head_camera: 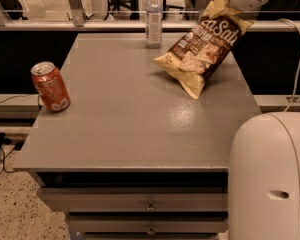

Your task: Move brown chip bag near blue plastic bottle

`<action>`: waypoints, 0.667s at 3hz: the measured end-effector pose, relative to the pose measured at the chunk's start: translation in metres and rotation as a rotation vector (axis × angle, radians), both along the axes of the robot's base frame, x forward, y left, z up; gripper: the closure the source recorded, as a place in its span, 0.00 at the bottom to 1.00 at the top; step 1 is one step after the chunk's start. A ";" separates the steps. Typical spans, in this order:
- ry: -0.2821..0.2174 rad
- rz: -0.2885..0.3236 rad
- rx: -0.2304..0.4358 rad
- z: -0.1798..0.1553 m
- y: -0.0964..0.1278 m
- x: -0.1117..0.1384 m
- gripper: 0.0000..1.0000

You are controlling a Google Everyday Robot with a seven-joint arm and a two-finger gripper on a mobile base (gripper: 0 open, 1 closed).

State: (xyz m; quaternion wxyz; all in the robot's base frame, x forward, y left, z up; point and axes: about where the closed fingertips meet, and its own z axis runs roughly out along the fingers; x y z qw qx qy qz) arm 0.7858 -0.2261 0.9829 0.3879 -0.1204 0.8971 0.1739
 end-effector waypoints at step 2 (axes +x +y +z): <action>0.009 -0.112 0.094 -0.010 0.014 0.031 1.00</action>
Offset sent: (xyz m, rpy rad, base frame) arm 0.0444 0.0178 -0.0070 0.1491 0.0138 -0.1912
